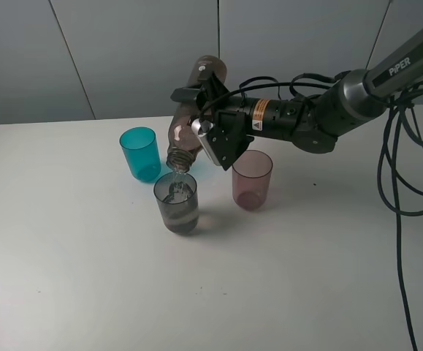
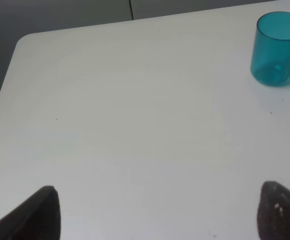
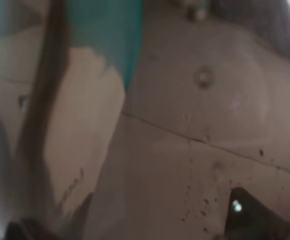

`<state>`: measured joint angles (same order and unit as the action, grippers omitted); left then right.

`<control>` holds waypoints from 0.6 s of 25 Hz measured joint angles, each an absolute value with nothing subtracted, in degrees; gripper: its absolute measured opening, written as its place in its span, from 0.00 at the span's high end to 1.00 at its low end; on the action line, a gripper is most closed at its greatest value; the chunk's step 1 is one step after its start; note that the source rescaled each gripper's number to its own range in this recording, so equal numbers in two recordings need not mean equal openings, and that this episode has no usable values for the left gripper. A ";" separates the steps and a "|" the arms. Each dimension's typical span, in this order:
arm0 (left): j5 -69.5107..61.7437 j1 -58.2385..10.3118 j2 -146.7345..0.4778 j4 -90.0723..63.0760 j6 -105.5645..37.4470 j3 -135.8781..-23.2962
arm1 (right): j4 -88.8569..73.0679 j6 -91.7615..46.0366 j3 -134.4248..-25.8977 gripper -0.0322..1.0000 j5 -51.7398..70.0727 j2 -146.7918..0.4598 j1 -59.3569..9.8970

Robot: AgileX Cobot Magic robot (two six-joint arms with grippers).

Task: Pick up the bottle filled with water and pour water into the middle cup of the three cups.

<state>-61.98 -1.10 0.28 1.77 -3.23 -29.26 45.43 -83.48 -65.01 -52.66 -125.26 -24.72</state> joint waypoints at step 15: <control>-61.98 -1.10 0.28 1.77 -3.23 -29.26 | 46.65 -87.67 -65.15 0.97 -54.47 -124.19 -24.72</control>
